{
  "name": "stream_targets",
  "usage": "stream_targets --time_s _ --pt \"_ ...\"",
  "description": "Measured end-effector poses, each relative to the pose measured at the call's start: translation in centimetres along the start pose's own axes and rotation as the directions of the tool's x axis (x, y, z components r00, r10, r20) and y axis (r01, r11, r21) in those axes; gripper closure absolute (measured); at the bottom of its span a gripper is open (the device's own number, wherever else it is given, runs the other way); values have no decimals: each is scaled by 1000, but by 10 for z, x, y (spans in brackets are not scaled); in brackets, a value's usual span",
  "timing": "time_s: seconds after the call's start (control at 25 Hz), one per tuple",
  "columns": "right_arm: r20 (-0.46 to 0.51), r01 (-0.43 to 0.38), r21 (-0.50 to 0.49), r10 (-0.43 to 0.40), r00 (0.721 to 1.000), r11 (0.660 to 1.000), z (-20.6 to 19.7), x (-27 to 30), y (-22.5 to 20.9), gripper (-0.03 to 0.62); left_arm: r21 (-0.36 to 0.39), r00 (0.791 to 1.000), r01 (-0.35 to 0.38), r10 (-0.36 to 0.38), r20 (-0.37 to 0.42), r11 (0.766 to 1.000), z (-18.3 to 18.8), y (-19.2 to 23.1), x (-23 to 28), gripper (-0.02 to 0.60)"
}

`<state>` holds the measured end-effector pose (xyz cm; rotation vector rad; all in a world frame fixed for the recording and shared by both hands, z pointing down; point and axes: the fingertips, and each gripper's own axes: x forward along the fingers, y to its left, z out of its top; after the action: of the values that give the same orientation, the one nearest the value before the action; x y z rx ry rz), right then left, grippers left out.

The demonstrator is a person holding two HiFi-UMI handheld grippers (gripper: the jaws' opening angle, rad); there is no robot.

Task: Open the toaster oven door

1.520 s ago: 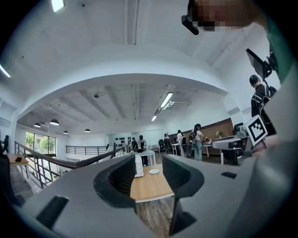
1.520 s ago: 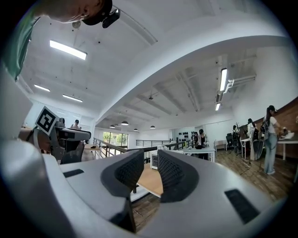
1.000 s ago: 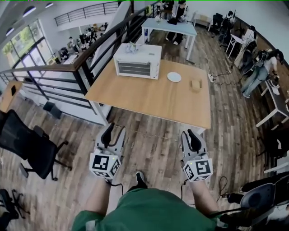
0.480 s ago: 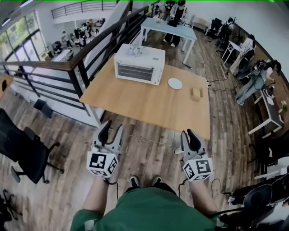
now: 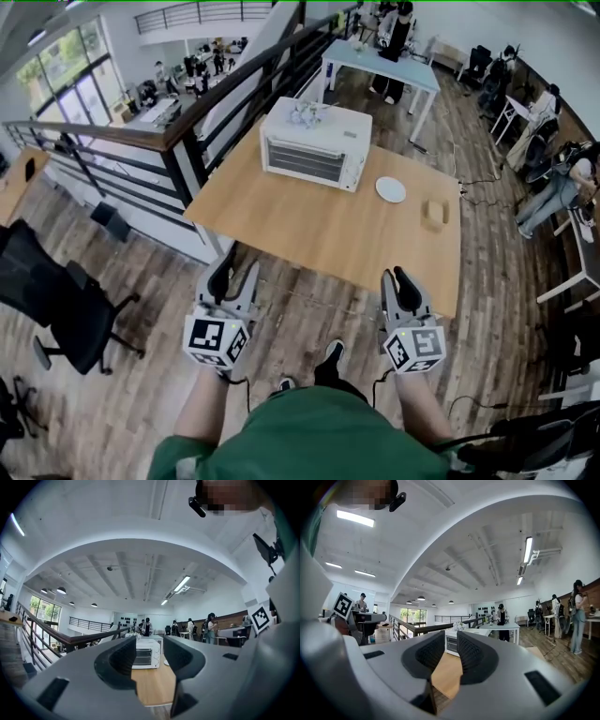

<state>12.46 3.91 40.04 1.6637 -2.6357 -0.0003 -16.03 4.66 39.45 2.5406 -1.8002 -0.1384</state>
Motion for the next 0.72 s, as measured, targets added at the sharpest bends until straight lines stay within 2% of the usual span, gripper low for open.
stream_targets --time_s 0.16,0.32,0.52,0.72 --pt "24 -40 5 40 999 999 3 41 -25 499 26 999 -35 35 0 999 0 5 37 391" --pt "31 -50 13 50 998 999 2 75 -71 499 34 999 -40 40 -4 999 -2 -7 94 391" --pt "27 -53 18 53 998 998 2 118 -131 497 30 999 -36 37 -27 999 -10 -21 165 391" --pt "34 -69 17 68 997 997 7 152 -171 488 14 997 -46 47 -54 999 -14 -26 217 391"
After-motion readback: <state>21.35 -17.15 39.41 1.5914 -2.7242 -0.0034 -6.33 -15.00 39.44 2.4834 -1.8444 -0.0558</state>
